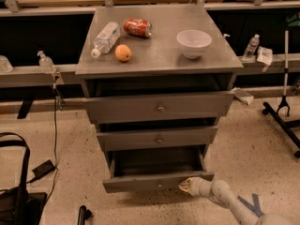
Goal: Close bottom drawer
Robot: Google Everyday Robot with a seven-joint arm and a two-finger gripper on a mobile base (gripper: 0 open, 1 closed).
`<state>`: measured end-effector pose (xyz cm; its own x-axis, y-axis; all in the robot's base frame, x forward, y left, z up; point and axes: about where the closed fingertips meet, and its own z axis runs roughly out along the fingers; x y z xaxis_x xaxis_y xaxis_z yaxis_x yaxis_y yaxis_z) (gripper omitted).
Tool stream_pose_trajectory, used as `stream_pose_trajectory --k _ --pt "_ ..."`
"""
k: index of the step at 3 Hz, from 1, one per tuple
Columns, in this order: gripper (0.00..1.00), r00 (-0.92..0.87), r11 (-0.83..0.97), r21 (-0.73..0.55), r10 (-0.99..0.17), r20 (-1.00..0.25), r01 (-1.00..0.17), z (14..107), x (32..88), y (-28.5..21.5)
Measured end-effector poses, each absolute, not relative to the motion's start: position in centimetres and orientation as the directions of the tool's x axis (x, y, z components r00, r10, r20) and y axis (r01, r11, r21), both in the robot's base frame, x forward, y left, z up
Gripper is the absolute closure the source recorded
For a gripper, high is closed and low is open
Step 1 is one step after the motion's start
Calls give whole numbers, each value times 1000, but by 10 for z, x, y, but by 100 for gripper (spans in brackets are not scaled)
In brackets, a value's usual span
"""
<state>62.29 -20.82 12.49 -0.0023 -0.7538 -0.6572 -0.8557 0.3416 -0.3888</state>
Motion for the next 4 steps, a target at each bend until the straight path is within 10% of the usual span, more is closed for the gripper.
stream_pose_trajectory --k 4 --pt "100 32 242 -319 -749 -661 -916 127 590 -156"
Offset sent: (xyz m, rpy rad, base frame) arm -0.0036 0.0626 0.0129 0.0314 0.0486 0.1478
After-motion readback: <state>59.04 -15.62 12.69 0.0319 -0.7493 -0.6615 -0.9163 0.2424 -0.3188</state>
